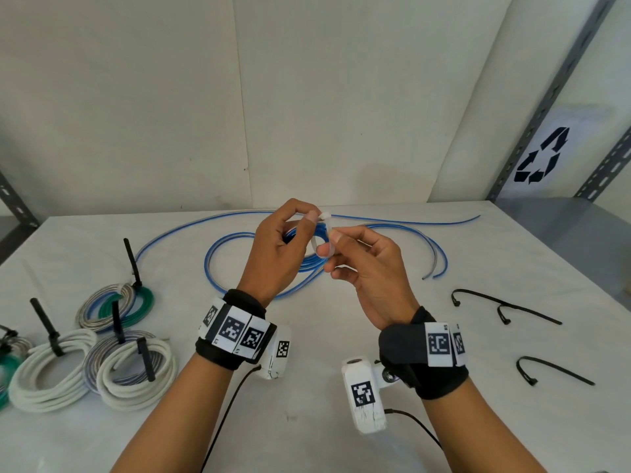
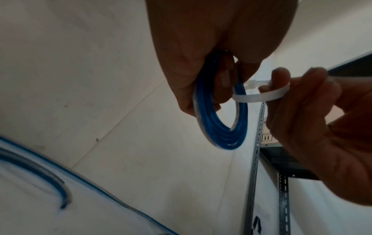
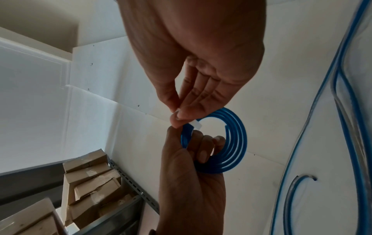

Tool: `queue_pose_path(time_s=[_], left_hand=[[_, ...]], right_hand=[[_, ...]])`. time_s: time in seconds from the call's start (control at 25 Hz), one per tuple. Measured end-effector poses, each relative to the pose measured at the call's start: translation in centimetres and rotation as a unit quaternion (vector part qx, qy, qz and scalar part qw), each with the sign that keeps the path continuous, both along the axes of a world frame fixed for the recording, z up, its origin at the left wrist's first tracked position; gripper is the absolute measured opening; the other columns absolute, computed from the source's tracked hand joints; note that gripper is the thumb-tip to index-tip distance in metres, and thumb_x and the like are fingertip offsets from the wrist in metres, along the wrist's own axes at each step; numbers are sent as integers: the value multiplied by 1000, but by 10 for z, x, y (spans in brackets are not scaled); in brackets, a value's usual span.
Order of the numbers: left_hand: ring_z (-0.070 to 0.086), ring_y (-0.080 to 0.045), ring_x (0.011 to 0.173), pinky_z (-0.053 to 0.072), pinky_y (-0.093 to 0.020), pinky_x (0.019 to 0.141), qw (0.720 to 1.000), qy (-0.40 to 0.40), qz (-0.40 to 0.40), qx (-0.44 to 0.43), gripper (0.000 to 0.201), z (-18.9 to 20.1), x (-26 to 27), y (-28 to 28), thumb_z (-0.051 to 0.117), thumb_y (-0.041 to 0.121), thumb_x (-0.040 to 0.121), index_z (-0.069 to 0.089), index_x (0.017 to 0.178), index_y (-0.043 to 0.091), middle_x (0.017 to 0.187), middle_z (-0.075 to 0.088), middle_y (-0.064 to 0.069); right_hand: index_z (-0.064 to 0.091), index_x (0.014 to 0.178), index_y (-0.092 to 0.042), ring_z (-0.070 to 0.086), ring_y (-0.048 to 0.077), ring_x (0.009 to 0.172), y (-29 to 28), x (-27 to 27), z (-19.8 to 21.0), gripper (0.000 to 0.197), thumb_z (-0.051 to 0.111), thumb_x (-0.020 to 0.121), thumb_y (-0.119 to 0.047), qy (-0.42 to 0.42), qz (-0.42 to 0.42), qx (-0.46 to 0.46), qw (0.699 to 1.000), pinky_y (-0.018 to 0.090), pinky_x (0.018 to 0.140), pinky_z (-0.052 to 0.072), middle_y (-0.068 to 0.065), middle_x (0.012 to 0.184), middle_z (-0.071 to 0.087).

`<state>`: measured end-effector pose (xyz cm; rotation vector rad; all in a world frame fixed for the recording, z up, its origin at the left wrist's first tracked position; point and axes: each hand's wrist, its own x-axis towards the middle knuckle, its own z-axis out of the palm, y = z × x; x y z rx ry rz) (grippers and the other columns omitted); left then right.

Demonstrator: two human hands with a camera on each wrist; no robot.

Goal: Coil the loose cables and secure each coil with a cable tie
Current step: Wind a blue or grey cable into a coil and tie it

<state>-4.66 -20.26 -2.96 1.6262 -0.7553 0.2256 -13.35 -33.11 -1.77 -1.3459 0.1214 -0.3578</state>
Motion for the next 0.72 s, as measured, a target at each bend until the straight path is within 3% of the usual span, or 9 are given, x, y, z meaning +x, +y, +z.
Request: queue_pose_path(time_s=[0.12, 0.2, 0.28, 0.44, 0.6, 0.72], left_hand=[[52, -7, 57, 36, -16, 56, 999, -23, 4, 25, 18, -4, 0, -3, 51, 21, 105, 68, 105, 14, 75, 67, 13], [58, -11, 63, 39, -19, 56, 999, -44, 6, 30, 17, -6, 2, -2, 53, 22, 104, 68, 106, 14, 81, 71, 3], [54, -17, 58, 40, -26, 53, 996, -78, 13, 47, 16, -8, 4, 0, 55, 25, 104, 67, 106, 14, 72, 68, -3], [44, -10, 50, 30, -12, 52, 989, -125, 32, 73, 13, -10, 7, 4, 56, 22, 104, 67, 105, 15, 57, 55, 7], [51, -1, 51, 31, -7, 54, 984, -151, 44, 89, 12, -10, 8, 6, 56, 15, 103, 67, 107, 12, 57, 56, 23], [54, 10, 54, 31, -2, 57, 983, -157, 37, 88, 10, -9, 6, 5, 58, 8, 101, 68, 104, 7, 54, 54, 25]], right_hand=[[68, 99, -8, 62, 16, 60, -1, 0, -1, 7, 63, 97, -12, 20, -6, 21, 1000, 23, 59, 52, 15, 86, 74], [68, 101, -7, 63, 16, 60, -1, 1, -1, 8, 63, 97, -12, 33, -5, 36, 999, 23, 60, 53, 15, 86, 74], [67, 104, -5, 64, 15, 60, 0, 1, -2, 10, 63, 97, -12, 42, -3, 59, 997, 22, 60, 54, 16, 86, 74], [64, 113, -4, 66, 15, 61, 1, 1, -3, 18, 64, 96, -11, 44, 0, 99, 994, 22, 61, 55, 16, 85, 75], [60, 117, -6, 66, 15, 62, 1, 1, -2, 21, 63, 96, -10, 32, 5, 130, 991, 22, 61, 55, 15, 85, 75], [60, 116, -7, 63, 13, 61, -3, 2, 0, 20, 62, 97, -9, 30, 8, 164, 986, 20, 60, 54, 11, 81, 74]])
